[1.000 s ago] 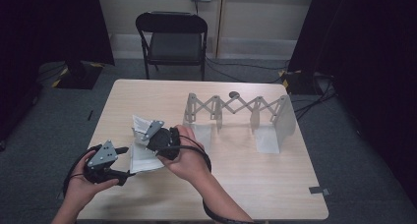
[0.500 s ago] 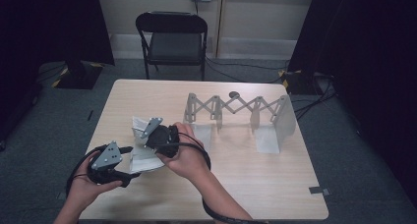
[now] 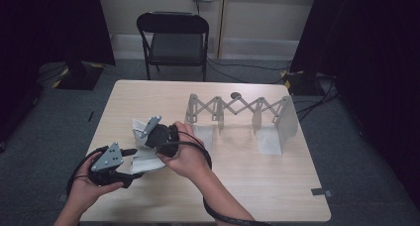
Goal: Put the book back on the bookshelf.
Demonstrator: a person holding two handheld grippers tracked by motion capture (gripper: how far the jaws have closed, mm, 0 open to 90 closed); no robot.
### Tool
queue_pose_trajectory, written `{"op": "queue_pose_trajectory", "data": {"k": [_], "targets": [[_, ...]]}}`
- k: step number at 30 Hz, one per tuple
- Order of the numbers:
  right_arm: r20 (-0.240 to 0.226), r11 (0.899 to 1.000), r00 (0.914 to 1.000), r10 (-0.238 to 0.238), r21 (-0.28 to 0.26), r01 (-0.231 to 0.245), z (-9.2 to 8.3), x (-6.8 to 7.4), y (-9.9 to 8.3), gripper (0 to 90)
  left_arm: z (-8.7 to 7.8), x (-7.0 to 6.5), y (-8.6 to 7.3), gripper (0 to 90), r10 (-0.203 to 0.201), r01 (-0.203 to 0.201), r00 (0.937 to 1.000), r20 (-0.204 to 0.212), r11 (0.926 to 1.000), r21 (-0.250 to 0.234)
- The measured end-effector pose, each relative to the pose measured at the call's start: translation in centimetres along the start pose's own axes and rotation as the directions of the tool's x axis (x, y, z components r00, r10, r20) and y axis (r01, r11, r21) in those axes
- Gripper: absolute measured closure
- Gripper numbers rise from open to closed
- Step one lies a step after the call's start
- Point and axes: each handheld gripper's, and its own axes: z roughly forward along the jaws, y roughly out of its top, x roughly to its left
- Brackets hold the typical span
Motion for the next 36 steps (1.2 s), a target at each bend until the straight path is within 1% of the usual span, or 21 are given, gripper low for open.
{"op": "queue_pose_trajectory", "data": {"k": [2, 5, 7, 8, 12, 14, 15, 17, 18, 20, 23, 24, 27, 29, 30, 31, 32, 33, 34, 35, 36], "targets": [[-0.009, 1.000, 0.9998, 0.017, 0.005, -0.017, -0.3, -0.3, 0.0, 65.0, -0.1, -0.2, 0.4, 27.2, 0.018, -0.017, 0.9998, -0.012, 0.9998, 0.012], [-0.008, 1.000, 0.9998, 0.018, 0.006, -0.018, -0.4, -0.4, 0.1, 65.0, 0.0, -0.4, 0.6, 25.4, 0.032, -0.032, 0.9994, -0.013, 0.9991, 0.026], [-0.007, 1.000, 0.9998, 0.019, 0.005, -0.019, -0.3, -0.4, 0.1, 65.0, 0.2, -0.5, 0.6, 20.6, 0.036, -0.036, 0.9993, -0.006, 0.9992, 0.020], [-0.008, 1.000, 0.9998, 0.017, 0.009, -0.017, -0.3, -0.4, 0.3, 64.9, 0.4, -0.7, 0.7, 18.8, 0.044, -0.044, 0.9989, -0.017, 0.9989, 0.019], [-0.009, 1.000, 1.0000, 0.004, 0.016, -0.003, -0.2, -0.3, 0.5, 64.8, 0.3, -0.8, 0.8, 19.6, 0.059, -0.059, 0.9978, -0.031, 0.9982, -0.004], [-0.012, 1.000, 0.9999, 0.009, 0.021, -0.008, -0.2, -0.4, 0.6, 64.8, -0.2, -0.7, 0.8, 35.0, 0.064, -0.064, 0.9979, 0.010, 0.9976, -0.029], [-0.012, 1.000, 0.9999, 0.009, 0.021, -0.008, -0.2, -0.4, 0.6, 64.8, -0.2, -0.7, 0.8, 43.5, 0.064, -0.064, 0.9979, 0.010, 0.9976, -0.029], [-0.021, 0.999, 0.9998, -0.001, 0.038, 0.002, -0.2, -0.4, 0.8, 64.9, -0.5, -0.7, 1.1, 50.5, 0.070, -0.070, 0.9975, 0.011, 0.9970, -0.032], [-0.022, 0.999, 0.9997, -0.007, 0.046, 0.008, -0.2, -0.3, 0.9, 64.9, -0.6, -0.8, 1.3, 51.3, 0.082, -0.082, 0.9964, 0.018, 0.9963, -0.025], [-0.025, 0.999, 0.9996, -0.011, 0.045, 0.012, -0.3, -0.3, 0.9, 64.9, -0.7, -0.9, 1.4, 52.0, 0.084, -0.084, 0.9962, 0.023, 0.9961, -0.029], [-0.039, 0.998, 0.9992, -0.011, 0.058, 0.014, -0.5, -0.4, 1.0, 64.8, -0.7, -1.1, 1.7, 52.7, 0.089, -0.089, 0.9960, 0.006, 0.9958, -0.021], [-0.040, 0.998, 0.9992, -0.008, 0.058, 0.010, -0.5, -0.5, 1.0, 64.8, -0.7, -1.2, 2.0, 52.9, 0.121, -0.121, 0.9926, 0.000, 0.9926, -0.005], [-0.054, 0.998, 0.9985, -0.006, 0.056, 0.009, -0.5, -0.7, 1.0, 63.2, -0.9, -1.2, 2.3, 56.8, 0.139, -0.139, 0.9902, -0.008, 0.9903, 0.005], [-0.061, 0.999, 0.9981, -0.006, 0.054, 0.010, -0.4, -0.7, 1.0, 62.5, -0.9, -1.1, 2.4, 58.2, 0.128, -0.128, 0.9916, -0.017, 0.9917, 0.002], [-0.076, 0.999, 0.9971, -0.004, 0.040, 0.007, -0.4, -0.8, 0.8, 60.7, -0.9, -1.0, 2.4, 58.4, 0.094, -0.094, 0.9955, -0.013, 0.9956, -0.005], [-0.076, 0.999, 0.9971, -0.004, 0.040, 0.007, -0.4, -0.8, 0.8, 60.7, -0.9, -1.0, 2.4, 58.6, 0.094, -0.094, 0.9955, -0.013, 0.9956, -0.005], [-0.087, 0.999, 0.9962, -0.001, 0.032, 0.004, -0.3, -0.9, 0.7, 58.9, -0.9, -0.9, 2.5, 58.6, 0.080, -0.080, 0.9966, -0.019, 0.9968, -0.002], [-0.126, 1.000, 0.9917, 0.027, -0.006, -0.028, -0.2, -1.1, 0.5, 54.0, -1.0, -0.7, 2.4, 59.6, 0.054, -0.054, 0.9984, -0.016, 0.9985, 0.002], [-0.150, 0.999, 0.9883, 0.025, -0.018, -0.028, -0.1, -1.1, 0.3, 52.5, -1.0, -0.7, 2.4, 60.2, 0.046, -0.046, 0.9989, -0.010, 0.9989, 0.012], [-0.150, 0.999, 0.9883, 0.025, -0.018, -0.028, -0.1, -1.1, 0.3, 52.5, -1.0, -0.7, 2.4, 60.2, 0.046, -0.046, 0.9989, -0.010, 0.9989, 0.012], [-0.135, 0.998, 0.9906, 0.022, -0.055, -0.029, -0.1, -0.9, 0.0, 48.8, -1.1, -0.6, 2.4, 60.4, 0.051, -0.051, 0.9987, -0.010, 0.9986, 0.015]]}}
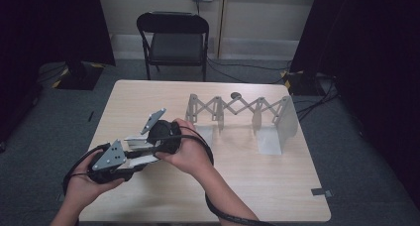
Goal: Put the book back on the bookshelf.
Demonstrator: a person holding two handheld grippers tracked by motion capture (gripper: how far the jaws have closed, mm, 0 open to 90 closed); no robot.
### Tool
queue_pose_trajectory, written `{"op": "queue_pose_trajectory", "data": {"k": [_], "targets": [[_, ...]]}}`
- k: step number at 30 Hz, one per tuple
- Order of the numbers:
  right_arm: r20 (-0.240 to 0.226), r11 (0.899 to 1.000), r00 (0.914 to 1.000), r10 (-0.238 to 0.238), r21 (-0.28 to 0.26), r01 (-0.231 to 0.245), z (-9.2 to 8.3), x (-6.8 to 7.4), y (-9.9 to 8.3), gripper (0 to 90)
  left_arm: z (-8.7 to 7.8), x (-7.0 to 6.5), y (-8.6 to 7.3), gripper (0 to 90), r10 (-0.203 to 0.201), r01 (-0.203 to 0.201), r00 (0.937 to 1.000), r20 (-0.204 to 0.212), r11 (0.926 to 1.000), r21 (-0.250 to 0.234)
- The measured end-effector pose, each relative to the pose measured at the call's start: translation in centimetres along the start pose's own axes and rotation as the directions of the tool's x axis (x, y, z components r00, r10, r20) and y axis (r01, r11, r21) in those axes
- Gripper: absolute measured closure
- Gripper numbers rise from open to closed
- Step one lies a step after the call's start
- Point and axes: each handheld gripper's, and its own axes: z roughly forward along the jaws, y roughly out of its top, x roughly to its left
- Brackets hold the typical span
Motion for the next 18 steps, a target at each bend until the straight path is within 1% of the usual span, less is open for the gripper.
{"op": "queue_pose_trajectory", "data": {"k": [1, 2, 3, 4, 5, 6, 7, 8, 10, 11, 12, 13, 14, 15, 16, 17, 18], "targets": [[0.005, 1.000, 1.0000, -0.001, -0.012, 0.001, 0.0, -0.1, -0.1, 44.2, 0.0, 0.0, 0.0, 60.4, -0.004, 0.004, 1.0000, 0.004, 1.0000, -0.001], [0.006, 0.999, 0.9996, 0.026, -0.027, -0.026, -0.1, -0.2, -0.4, 43.5, 0.0, 0.1, 0.1, 60.4, -0.005, 0.005, 1.0000, 0.004, 1.0000, 0.001], [-0.013, 0.998, 0.9990, 0.042, -0.040, -0.043, -0.3, -0.5, -0.7, 43.7, 0.0, 0.1, 0.1, 60.5, -0.005, 0.005, 1.0000, 0.004, 1.0000, 0.001], [-0.028, 0.997, 0.9977, 0.062, -0.050, -0.064, -0.5, -0.7, -0.9, 41.8, 0.0, 0.1, 0.3, 60.5, 0.004, -0.004, 1.0000, 0.007, 0.9999, 0.015], [-0.032, 0.994, 0.9964, 0.079, -0.068, -0.081, -0.7, -0.9, -1.1, 38.6, -0.1, 0.2, 0.4, 60.8, 0.000, 0.000, 1.0000, 0.005, 0.9998, 0.018], [-0.035, 0.992, 0.9949, 0.095, -0.085, -0.098, -1.0, -1.1, -1.3, 37.9, -0.1, 0.4, 0.5, 61.3, -0.003, 0.003, 0.9999, 0.011, 0.9997, 0.026], [-0.039, 0.987, 0.9925, 0.116, -0.105, -0.119, -1.6, -1.2, -1.5, 39.7, -0.2, 0.5, 0.5, 61.3, -0.003, 0.003, 0.9999, 0.012, 0.9996, 0.028], [-0.028, 0.983, 0.9910, 0.131, -0.122, -0.134, -2.1, -1.4, -1.8, 38.9, -0.2, 0.6, 0.5, 61.4, -0.003, 0.003, 0.9999, 0.014, 0.9996, 0.027], [-0.019, 0.977, 0.9881, 0.153, -0.151, -0.154, -3.1, -1.7, -2.4, 38.6, -0.2, 0.8, 0.6, 61.3, -0.010, 0.009, 0.9998, 0.020, 0.9995, 0.032], [-0.025, 0.973, 0.9861, 0.164, -0.163, -0.166, -3.5, -1.8, -2.7, 38.5, -0.2, 0.8, 0.6, 61.3, -0.010, 0.009, 0.9998, 0.020, 0.9995, 0.032], [-0.016, 0.971, 0.9849, 0.172, -0.169, -0.172, -3.9, -1.8, -3.1, 38.5, -0.2, 0.9, 0.7, 61.3, -0.013, 0.012, 0.9997, 0.022, 0.9993, 0.035], [-0.016, 0.971, 0.9849, 0.172, -0.169, -0.172, -3.9, -1.8, -3.1, 38.5, -0.2, 0.9, 0.7, 61.3, -0.013, 0.012, 0.9997, 0.022, 0.9993, 0.035], [-0.009, 0.965, 0.9827, 0.185, -0.186, -0.183, -4.5, -1.9, -4.0, 37.9, -0.2, 1.0, 0.7, 61.4, -0.023, 0.022, 0.9995, 0.023, 0.9993, 0.030], [-0.009, 0.965, 0.9827, 0.185, -0.186, -0.183, -4.5, -1.9, -4.0, 37.9, -0.2, 1.0, 0.7, 61.4, -0.022, 0.021, 0.9995, 0.024, 0.9992, 0.033], [-0.001, 0.963, 0.9812, 0.193, -0.190, -0.189, -4.8, -1.9, -4.8, 37.4, -0.2, 1.1, 0.7, 61.4, -0.025, 0.024, 0.9994, 0.024, 0.9992, 0.033], [-0.002, 0.964, 0.9809, 0.194, -0.186, -0.191, -4.9, -1.9, -5.2, 36.6, -0.2, 1.1, 0.7, 61.5, -0.025, 0.024, 0.9994, 0.024, 0.9992, 0.033], [-0.011, 0.961, 0.9788, 0.205, -0.190, -0.203, -4.9, -1.9, -5.9, 35.8, -0.2, 1.1, 0.9, 61.5, -0.030, 0.029, 0.9992, 0.027, 0.9989, 0.037]]}}
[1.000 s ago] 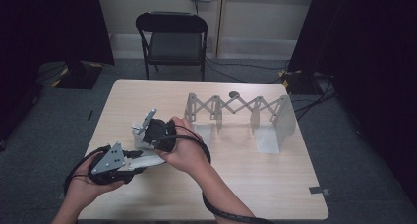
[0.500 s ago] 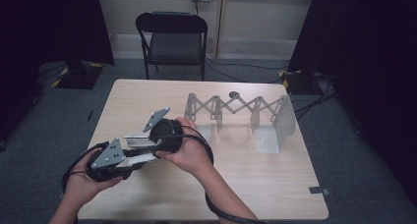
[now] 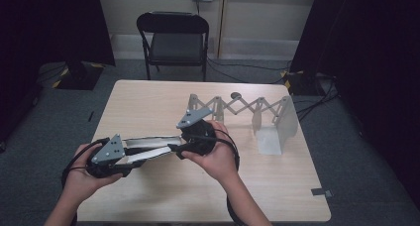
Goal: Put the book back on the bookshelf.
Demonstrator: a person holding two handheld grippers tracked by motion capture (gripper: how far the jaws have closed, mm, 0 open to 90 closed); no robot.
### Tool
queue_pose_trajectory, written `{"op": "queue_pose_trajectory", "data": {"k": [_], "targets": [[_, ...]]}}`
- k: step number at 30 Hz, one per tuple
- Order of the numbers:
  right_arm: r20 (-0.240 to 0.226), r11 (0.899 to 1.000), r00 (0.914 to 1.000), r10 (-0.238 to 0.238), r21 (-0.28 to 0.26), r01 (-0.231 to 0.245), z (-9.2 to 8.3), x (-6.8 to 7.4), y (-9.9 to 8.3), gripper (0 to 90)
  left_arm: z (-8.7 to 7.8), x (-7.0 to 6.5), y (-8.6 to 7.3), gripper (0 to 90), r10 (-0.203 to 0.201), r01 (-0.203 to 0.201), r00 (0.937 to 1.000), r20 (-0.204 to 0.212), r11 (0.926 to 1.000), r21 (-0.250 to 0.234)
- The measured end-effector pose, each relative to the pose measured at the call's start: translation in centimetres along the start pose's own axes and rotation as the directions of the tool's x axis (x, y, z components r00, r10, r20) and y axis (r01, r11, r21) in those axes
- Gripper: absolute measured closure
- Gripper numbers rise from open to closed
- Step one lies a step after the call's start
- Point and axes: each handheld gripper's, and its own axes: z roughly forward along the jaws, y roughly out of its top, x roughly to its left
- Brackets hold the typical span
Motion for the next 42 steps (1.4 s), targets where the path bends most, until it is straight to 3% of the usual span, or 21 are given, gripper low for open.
{"op": "queue_pose_trajectory", "data": {"k": [3, 4, 7, 8, 9, 10, 17, 18, 21, 24, 37, 39, 40, 41, 42], "targets": [[-0.006, 1.000, 0.9999, 0.014, 0.002, -0.014, -0.1, -0.2, -1.1, 35.4, 0.0, 0.0, 0.2, 61.5, 0.004, -0.004, 1.0000, 0.003, 0.9999, 0.012], [-0.008, 0.999, 0.9994, 0.032, 0.013, -0.032, 0.1, -0.4, -2.5, 34.7, 0.0, 0.0, 0.3, 61.5, 0.002, -0.002, 1.0000, 0.005, 0.9999, 0.015], [-0.013, 0.998, 0.9987, 0.049, 0.027, -0.049, 0.4, -0.6, -3.7, 33.4, 0.0, 0.2, 0.6, 61.6, 0.005, -0.005, 0.9999, 0.010, 0.9994, 0.034], [-0.018, 0.997, 0.9981, 0.059, 0.041, -0.059, 1.0, -0.7, -5.1, 32.7, 0.0, 0.3, 0.7, 61.7, 0.008, -0.009, 0.9999, 0.014, 0.9991, 0.043], [-0.018, 0.997, 0.9981, 0.059, 0.041, -0.059, 1.0, -0.7, -5.1, 32.7, 0.0, 0.3, 0.7, 61.7, 0.008, -0.009, 0.9999, 0.014, 0.9991, 0.043], [-0.017, 0.996, 0.9971, 0.074, 0.046, -0.073, 1.4, -0.6, -6.3, 31.7, 0.0, 0.4, 1.0, 61.9, 0.017, -0.018, 0.9997, 0.016, 0.9982, 0.058], [-0.019, 0.993, 0.9942, 0.106, 0.055, -0.105, 2.3, -0.6, -8.7, 30.2, -0.1, 0.7, 1.7, 63.1, 0.035, -0.036, 0.9992, 0.018, 0.9937, 0.106], [-0.019, 0.992, 0.9938, 0.110, 0.060, -0.109, 2.7, -0.5, -9.6, 28.1, -0.1, 0.8, 2.0, 63.4, 0.049, -0.052, 0.9985, 0.023, 0.9895, 0.135], [-0.014, 0.991, 0.9926, 0.120, 0.068, -0.119, 3.0, -0.5, -10.5, 27.1, -0.1, 0.9, 2.3, 64.5, 0.058, -0.061, 0.9981, 0.020, 0.9870, 0.149], [-0.019, 0.986, 0.9884, 0.151, 0.068, -0.149, 3.6, -0.5, -12.1, 27.1, -0.1, 1.3, 2.9, 65.6, 0.078, -0.079, 0.9968, 0.017, 0.9791, 0.187], [-0.021, 0.978, 0.9801, 0.197, 0.072, -0.195, 4.4, -0.4, -14.3, 23.0, 0.0, 2.0, 3.9, 67.0, 0.103, -0.106, 0.9944, 0.026, 0.9613, 0.254], [-0.032, 0.977, 0.9786, 0.203, 0.066, -0.201, 4.5, -0.4, -14.6, 20.5, 0.0, 2.0, 4.2, 67.7, 0.104, -0.107, 0.9943, 0.025, 0.9556, 0.275], [-0.035, 0.977, 0.9780, 0.206, 0.066, -0.203, 4.6, -0.4, -14.7, 20.3, 0.0, 2.1, 4.4, 68.0, 0.116, -0.120, 0.9928, 0.032, 0.9485, 0.293], [-0.035, 0.976, 0.9768, 0.211, 0.070, -0.208, 4.6, -0.4, -14.9, 20.1, 0.1, 2.0, 4.5, 68.1, 0.102, -0.107, 0.9943, 0.031, 0.9502, 0.293], [-0.036, 0.975, 0.9768, 0.211, 0.074, -0.208, 4.7, -0.4, -15.0, 19.6, 0.1, 2.2, 4.7, 68.5, 0.128, -0.131, 0.9913, 0.031, 0.9400, 0.315]]}}
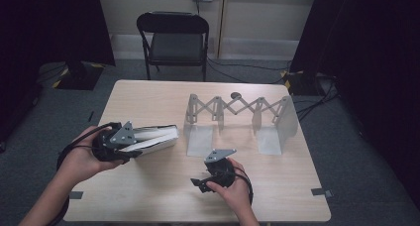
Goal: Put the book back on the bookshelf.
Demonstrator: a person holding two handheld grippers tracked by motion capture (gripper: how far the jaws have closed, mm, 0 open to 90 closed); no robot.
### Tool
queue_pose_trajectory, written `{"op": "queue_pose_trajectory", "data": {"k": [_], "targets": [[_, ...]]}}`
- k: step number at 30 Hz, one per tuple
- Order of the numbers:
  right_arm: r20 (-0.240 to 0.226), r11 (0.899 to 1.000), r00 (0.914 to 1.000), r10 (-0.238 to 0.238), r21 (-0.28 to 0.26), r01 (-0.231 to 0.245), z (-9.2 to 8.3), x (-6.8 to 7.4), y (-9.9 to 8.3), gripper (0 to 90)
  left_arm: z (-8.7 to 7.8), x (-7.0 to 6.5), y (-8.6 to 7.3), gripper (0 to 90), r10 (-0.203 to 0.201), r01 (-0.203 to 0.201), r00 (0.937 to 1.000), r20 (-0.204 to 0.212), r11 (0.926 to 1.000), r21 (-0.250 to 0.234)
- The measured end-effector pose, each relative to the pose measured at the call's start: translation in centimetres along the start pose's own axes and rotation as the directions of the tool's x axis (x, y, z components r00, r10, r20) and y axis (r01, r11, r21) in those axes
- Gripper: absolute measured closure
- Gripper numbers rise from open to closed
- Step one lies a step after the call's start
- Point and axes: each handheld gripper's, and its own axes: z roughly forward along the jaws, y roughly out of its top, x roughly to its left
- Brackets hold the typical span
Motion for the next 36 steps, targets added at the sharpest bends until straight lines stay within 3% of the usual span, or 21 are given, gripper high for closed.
{"op": "queue_pose_trajectory", "data": {"k": [3, 9, 10, 12, 13, 20, 31, 36], "targets": [[-0.006, 1.000, 1.0000, 0.002, 0.012, -0.002, 0.2, 0.0, -0.2, 19.5, -0.1, 0.1, 0.3, 69.7, 0.011, -0.011, 0.9999, -0.003, 0.9997, 0.020], [-0.007, 1.000, 0.9999, 0.013, 0.008, -0.013, 0.1, -0.1, -0.3, 19.5, 0.0, 0.2, 0.3, 70.3, -0.032, 0.032, 0.9995, 0.006, 0.9995, -0.001], [-0.017, 1.000, 0.9996, 0.020, 0.006, -0.020, 0.1, -0.2, -0.4, 19.5, -0.1, 0.3, 0.3, 70.4, -0.052, 0.052, 0.9985, 0.020, 0.9986, -0.009], [-0.016, 1.000, 0.9996, 0.023, 0.007, -0.023, 0.1, -0.2, -0.5, 19.5, -0.4, 0.3, 0.3, 71.3, -0.052, 0.052, 0.9984, 0.023, 0.9986, -0.006], [-0.024, 1.000, 0.9994, 0.025, 0.007, -0.024, 0.1, -0.3, -0.5, 19.5, -0.6, 0.5, 0.3, 71.7, -0.028, 0.027, 0.9992, 0.030, 0.9995, 0.014], [-0.034, 1.000, 0.9991, 0.026, 0.012, -0.025, 0.2, -0.1, -0.4, 19.9, -1.5, 0.5, 0.2, 74.0, -0.074, 0.074, 0.9946, 0.073, 0.9972, 0.006], [-0.049, 0.999, 0.9987, 0.013, 0.032, -0.011, 0.4, 0.0, -0.5, 19.9, -2.2, 0.1, 0.0, 74.1, -0.065, 0.066, 0.9879, 0.140, 0.9978, 0.000], [-0.056, 0.999, 0.9984, 0.003, 0.037, -0.001, 0.6, 0.1, -0.6, 19.9, -2.6, -0.3, -0.1, 74.2, -0.037, 0.040, 0.9840, 0.174, 0.9991, -0.011]]}}
